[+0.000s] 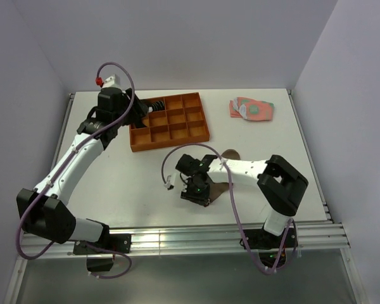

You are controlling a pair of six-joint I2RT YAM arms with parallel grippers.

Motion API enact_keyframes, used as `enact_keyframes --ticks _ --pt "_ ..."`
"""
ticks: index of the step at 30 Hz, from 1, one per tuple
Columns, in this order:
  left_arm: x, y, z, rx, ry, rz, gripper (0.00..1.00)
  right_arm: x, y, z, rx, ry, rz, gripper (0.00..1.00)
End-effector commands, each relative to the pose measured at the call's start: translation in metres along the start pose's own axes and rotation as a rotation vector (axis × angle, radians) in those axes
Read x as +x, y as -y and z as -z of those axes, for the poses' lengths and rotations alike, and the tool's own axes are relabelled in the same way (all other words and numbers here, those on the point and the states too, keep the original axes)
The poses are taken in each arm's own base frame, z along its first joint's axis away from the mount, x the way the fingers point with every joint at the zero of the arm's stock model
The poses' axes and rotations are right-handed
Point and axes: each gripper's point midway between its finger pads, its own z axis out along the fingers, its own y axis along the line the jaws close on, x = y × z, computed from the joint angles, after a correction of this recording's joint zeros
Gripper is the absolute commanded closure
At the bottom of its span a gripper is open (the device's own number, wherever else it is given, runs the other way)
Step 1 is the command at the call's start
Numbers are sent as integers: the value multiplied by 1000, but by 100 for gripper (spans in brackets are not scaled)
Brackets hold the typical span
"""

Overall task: Roll the socks
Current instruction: Move the sock to the center of the board, then roll the sock at the center of the board.

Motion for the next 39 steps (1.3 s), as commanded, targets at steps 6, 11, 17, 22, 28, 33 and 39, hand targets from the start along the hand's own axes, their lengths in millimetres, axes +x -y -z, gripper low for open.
enact_keyframes --ticks 6,11,17,22,28,33,39 --pt "-14 -6 26 9 66 23 37 -13 -39 -10 -67 -6 161 60" --pt "-3 -3 27 60 46 36 38 1 -47 1 -186 5 151 60" --pt "15 5 33 153 39 72 40 -10 -37 33 -384 144 52 60" --pt "43 17 34 207 -7 43 43 -8 -33 48 -534 180 -42 60" --pt "100 45 38 307 -77 -40 45 5 -16 41 -625 164 -170 60" --pt "147 57 37 402 -131 -103 50 8 5 41 -689 181 -307 61" --pt "201 77 41 532 -201 -181 56 17 25 35 -658 191 -419 61"
